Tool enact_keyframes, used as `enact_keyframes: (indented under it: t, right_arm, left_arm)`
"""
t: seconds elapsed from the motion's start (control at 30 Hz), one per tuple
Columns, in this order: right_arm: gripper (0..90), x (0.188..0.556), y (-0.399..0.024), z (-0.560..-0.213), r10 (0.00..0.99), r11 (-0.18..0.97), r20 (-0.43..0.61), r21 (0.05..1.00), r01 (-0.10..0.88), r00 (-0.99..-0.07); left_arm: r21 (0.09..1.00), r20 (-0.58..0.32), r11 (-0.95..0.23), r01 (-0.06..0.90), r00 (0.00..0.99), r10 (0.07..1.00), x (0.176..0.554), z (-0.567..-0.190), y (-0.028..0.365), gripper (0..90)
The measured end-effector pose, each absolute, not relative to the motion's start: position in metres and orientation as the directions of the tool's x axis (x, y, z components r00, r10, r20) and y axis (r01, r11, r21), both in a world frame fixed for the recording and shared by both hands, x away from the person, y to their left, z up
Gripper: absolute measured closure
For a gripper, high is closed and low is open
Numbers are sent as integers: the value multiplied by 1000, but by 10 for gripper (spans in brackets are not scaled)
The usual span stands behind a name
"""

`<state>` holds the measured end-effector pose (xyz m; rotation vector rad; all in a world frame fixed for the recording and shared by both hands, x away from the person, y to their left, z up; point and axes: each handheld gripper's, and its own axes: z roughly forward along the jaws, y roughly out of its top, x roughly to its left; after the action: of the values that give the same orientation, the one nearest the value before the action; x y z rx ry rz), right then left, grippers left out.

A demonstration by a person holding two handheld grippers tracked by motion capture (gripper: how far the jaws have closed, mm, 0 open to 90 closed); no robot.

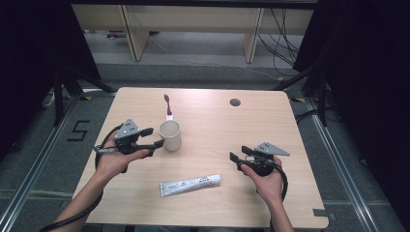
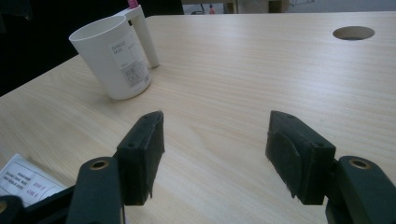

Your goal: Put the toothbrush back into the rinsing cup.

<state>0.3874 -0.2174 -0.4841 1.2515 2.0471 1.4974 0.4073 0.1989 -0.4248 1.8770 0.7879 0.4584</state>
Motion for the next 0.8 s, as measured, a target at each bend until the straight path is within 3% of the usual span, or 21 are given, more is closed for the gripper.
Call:
enact_keyframes:
  t: [0.47, 0.8]
  right_arm:
    - [374, 386, -215, -485, 789, 52, 270, 866, 497, -553]
    - [374, 388, -221, -483, 793, 93, 219, 879, 468, -569]
  left_arm:
    - [833, 9, -460, 308, 823, 568, 397, -421, 177, 360]
    - [720, 26, -628, 297, 892, 451, 396, -425, 148, 359]
